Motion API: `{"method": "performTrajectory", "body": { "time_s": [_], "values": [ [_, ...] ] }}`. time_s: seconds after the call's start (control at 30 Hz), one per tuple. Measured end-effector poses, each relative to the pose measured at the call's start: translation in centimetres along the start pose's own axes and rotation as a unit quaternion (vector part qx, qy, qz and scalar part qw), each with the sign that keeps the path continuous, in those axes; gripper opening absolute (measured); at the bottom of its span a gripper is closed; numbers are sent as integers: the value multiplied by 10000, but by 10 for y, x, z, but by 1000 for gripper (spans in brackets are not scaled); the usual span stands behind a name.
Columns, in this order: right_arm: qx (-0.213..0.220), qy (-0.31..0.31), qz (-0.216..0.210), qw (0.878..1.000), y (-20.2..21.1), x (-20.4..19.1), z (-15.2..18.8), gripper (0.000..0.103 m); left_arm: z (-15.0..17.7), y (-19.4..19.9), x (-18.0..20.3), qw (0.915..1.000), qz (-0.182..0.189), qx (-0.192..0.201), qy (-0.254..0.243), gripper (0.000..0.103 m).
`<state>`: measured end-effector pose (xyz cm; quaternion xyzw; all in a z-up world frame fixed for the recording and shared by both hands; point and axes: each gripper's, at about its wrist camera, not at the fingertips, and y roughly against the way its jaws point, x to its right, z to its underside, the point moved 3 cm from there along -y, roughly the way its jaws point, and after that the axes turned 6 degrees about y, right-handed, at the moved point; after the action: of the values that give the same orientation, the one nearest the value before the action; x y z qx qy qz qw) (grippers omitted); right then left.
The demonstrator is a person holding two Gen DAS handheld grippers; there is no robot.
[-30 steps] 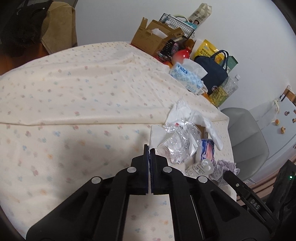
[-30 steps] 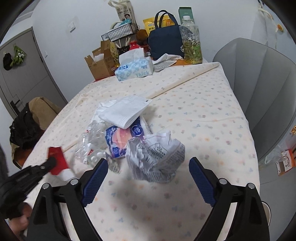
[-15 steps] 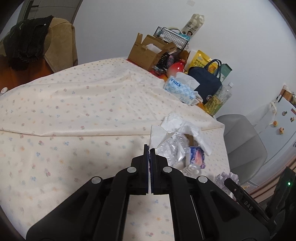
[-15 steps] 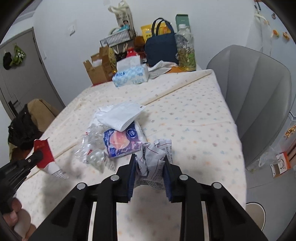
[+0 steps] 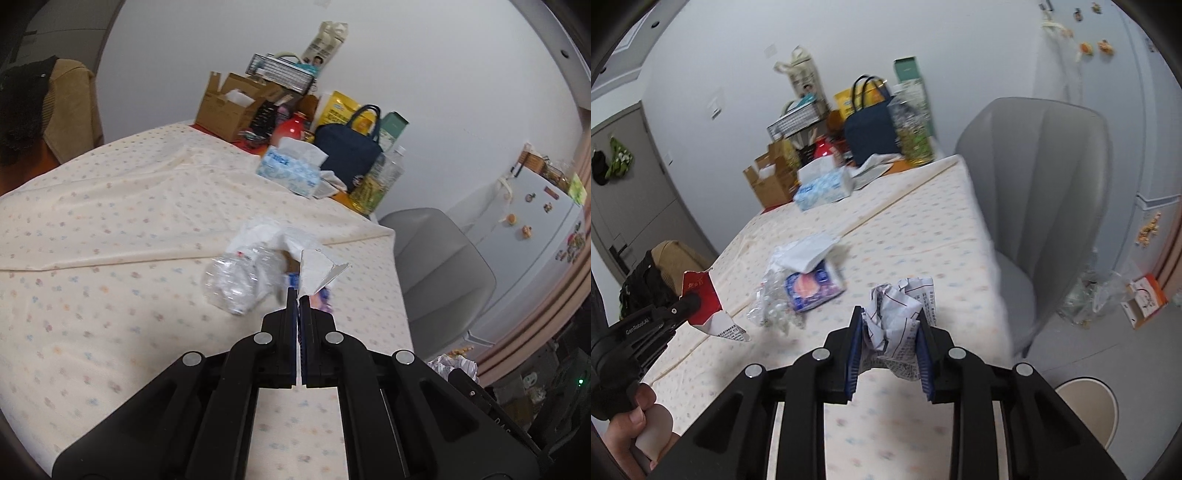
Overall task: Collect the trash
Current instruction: 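Carry both items to the bin while the right gripper drops the paper ball in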
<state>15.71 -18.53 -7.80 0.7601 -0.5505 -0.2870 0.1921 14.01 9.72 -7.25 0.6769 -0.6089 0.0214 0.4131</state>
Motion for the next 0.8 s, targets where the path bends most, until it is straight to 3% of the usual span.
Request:
{"method": "performTrajectory", "body": {
  "time_s": [0.4, 0.8],
  "values": [
    [264, -405, 610, 9970, 55, 88, 12, 26, 36, -11, 102, 9939, 564, -271, -911, 2],
    [397, -907, 1175, 9881, 96, 178, 36, 26, 93, -41, 202, 9756, 1017, -819, -1767, 2]
  ]
}}
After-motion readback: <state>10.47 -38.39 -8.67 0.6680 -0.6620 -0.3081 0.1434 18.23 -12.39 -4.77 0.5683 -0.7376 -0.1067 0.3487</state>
